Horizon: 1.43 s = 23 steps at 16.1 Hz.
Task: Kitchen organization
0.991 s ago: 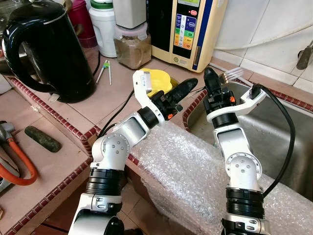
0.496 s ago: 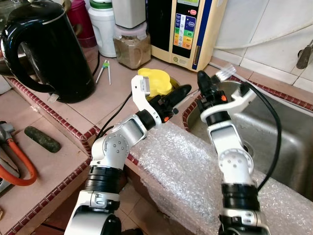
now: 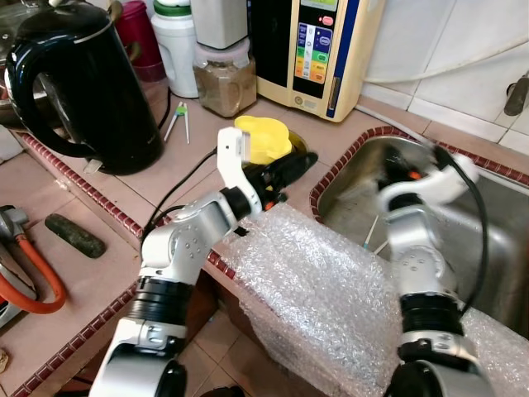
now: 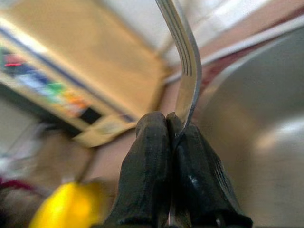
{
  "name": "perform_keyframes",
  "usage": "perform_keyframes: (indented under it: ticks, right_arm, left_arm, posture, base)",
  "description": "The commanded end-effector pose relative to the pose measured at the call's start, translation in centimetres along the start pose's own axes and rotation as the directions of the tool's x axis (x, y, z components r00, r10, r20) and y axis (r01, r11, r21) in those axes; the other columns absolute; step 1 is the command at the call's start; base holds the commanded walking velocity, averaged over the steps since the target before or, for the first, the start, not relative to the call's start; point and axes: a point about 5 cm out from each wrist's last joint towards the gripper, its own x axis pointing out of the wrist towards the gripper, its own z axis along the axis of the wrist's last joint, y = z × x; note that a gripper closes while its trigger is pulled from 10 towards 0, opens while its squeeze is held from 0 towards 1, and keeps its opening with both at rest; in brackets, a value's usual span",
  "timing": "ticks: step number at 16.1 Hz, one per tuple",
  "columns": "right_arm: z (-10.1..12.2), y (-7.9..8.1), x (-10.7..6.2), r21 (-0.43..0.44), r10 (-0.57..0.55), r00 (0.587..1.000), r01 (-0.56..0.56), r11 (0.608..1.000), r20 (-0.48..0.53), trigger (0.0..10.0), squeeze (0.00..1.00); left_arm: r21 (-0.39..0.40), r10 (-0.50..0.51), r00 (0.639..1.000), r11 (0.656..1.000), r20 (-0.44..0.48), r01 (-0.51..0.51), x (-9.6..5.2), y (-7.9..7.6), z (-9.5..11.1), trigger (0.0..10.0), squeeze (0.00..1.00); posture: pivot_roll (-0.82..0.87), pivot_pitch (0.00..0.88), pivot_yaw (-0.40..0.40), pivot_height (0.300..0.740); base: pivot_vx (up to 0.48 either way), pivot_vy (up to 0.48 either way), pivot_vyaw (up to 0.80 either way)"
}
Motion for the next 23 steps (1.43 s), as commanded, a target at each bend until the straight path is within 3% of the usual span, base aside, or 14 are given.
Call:
perform_keyframes:
  ticks: [1, 4, 9, 10, 11, 12, 15, 19, 21, 23]
  right_arm:
    - [0.1, -1.6, 0.0, -0.057, -0.109, 0.994, 0.110, 0.992, 0.012, 0.0, 0.00]
    - [0.0, -2.6, -0.2, -0.071, -0.157, 0.987, 0.158, 0.985, 0.021, 0.0, 0.00]
    - [-1.0, -5.0, -0.8, -0.235, -0.311, 0.950, 0.303, 0.923, 0.005, 0.0, 0.00]
    - [-1.0, -5.2, -0.9, -0.232, -0.321, 0.947, 0.314, 0.921, 0.005, 3.7, 0.00]
    - [-1.0, -5.6, -1.0, -0.236, -0.346, 0.938, 0.339, 0.911, 0.012, 10.0, 0.80]
    - [-0.9, -5.6, -1.0, -0.218, -0.343, 0.939, 0.338, 0.916, 0.016, 10.0, 1.00]
    - [-1.3, -5.2, -1.0, -0.200, -0.335, 0.942, 0.330, 0.923, 0.010, 10.0, 1.00]
    - [-1.8, -4.6, -1.0, -0.098, -0.313, 0.949, 0.310, 0.946, -0.022, 10.0, 1.00]
    - [-1.9, -4.6, -0.9, -0.099, -0.304, 0.952, 0.300, 0.949, -0.033, 10.0, 1.00]
    - [-1.9, -4.6, -0.9, -0.182, -0.304, 0.952, 0.293, 0.939, -0.031, 10.0, 1.00]
  left_arm:
    - [0.089, -0.011, 0.998, 0.996, -0.067, 0.017, -0.4, 0.0, -0.5, 10.0, 1.00]
    - [0.171, -0.001, 0.990, 0.985, -0.142, 0.026, -1.0, 0.6, -1.4, 10.0, 1.00]
    - [0.237, 0.031, 0.977, 0.971, -0.209, 0.020, -1.5, 1.5, -2.3, 10.0, 1.00]
    - [0.238, 0.029, 0.978, 0.971, -0.209, 0.022, -1.5, 1.5, -2.3, 10.0, 1.00]
    - [0.240, 0.029, 0.978, 0.970, -0.208, 0.023, -1.5, 1.5, -2.3, 10.0, 1.00]
    - [0.244, 0.031, 0.978, 0.969, -0.207, 0.021, -1.5, 1.6, -2.3, 10.0, 1.00]
    - [0.265, 0.045, 0.980, 0.964, -0.195, 0.009, -1.4, 1.9, -2.2, 10.0, 1.00]
    - [0.278, 0.060, 0.985, 0.960, -0.163, -0.012, -1.3, 2.1, -1.6, 10.0, 1.00]
    - [0.284, 0.082, 0.988, 0.958, -0.129, -0.043, -1.1, 2.4, -0.9, 10.0, 1.00]
    - [0.293, 0.095, 0.990, 0.954, -0.103, -0.061, -1.0, 2.6, -0.3, 10.0, 1.00]
  posture:
    - [0.06, 0.091, 0.076, 0.740]
    - [0.06, 0.094, 0.079, 0.740]
    - [0.06, 0.107, 0.082, 0.740]
    - [0.06, 0.107, 0.082, 0.740]
    - [0.06, 0.111, 0.082, 0.740]
    - [0.06, 0.112, 0.083, 0.740]
    - [0.06, 0.114, 0.082, 0.740]
    - [0.06, 0.117, 0.082, 0.740]
    - [0.06, 0.119, 0.081, 0.740]
    - [0.06, 0.120, 0.081, 0.740]
  base:
    - [0.000, 0.000, 0.00]
    - [0.000, 0.000, 0.00]
    - [0.000, 0.000, 0.00]
    - [0.000, 0.000, 0.00]
    - [0.000, 0.000, 0.00]
    - [0.000, 0.000, 0.00]
    - [0.000, 0.000, 0.00]
    - [0.000, 0.000, 0.00]
    - [0.000, 0.000, 0.00]
    - [0.000, 0.000, 0.00]
